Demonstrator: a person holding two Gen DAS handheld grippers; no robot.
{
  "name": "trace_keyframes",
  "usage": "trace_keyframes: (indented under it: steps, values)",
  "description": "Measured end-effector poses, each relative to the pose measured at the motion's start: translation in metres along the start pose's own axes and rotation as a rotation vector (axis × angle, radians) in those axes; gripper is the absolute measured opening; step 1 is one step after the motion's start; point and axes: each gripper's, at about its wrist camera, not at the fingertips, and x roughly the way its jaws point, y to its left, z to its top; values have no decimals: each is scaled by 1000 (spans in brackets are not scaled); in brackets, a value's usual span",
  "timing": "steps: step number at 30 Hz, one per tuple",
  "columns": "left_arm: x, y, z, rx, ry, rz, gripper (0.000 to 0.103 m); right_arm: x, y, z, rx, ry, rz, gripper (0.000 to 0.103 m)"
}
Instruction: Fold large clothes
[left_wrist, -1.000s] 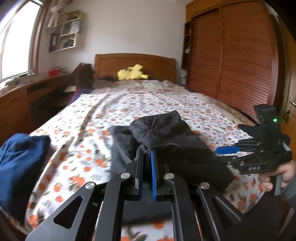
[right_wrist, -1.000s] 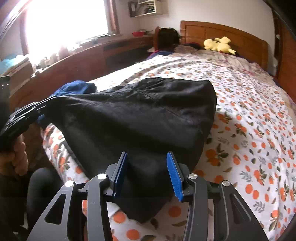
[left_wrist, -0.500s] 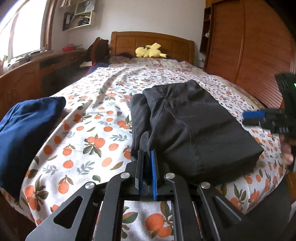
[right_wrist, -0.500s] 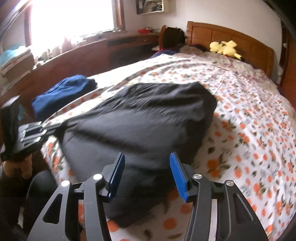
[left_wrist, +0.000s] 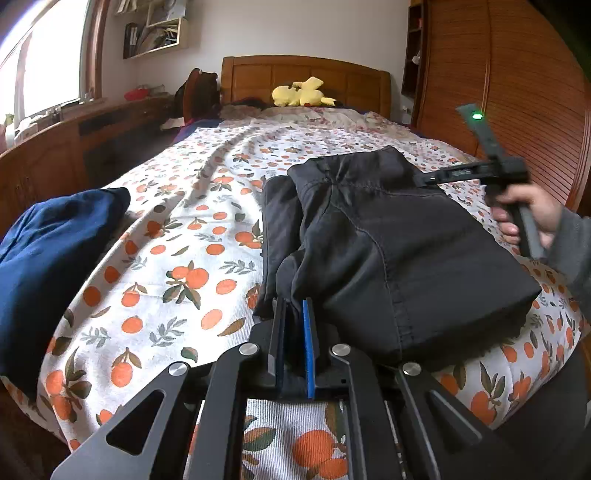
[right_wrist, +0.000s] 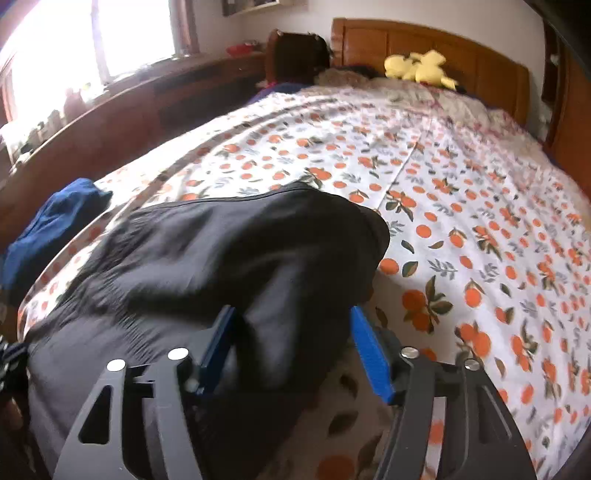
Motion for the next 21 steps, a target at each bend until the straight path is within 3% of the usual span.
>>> trace_keyframes:
  steps: [2,8,11,13,15,21]
  values:
    - [1,0,0,3,3,1,10,16,-10,4,29,27,32,73]
    - [0,-3,1,11,7,9,13,41,-11,5,26,84,76,74]
    - [-5,-1,0,9,8,35,25,44,-8,4,15,93,68,74]
    - [-10,2,-3,1,7,48,43,44,-9,4,10,95,64,74]
    - [-14,6,-7,-13,14,55,53,44,-9,4,12,96,65,74]
    - [-23,8,-23,-25,50,44,54,40,-15,7,35,86,62,77]
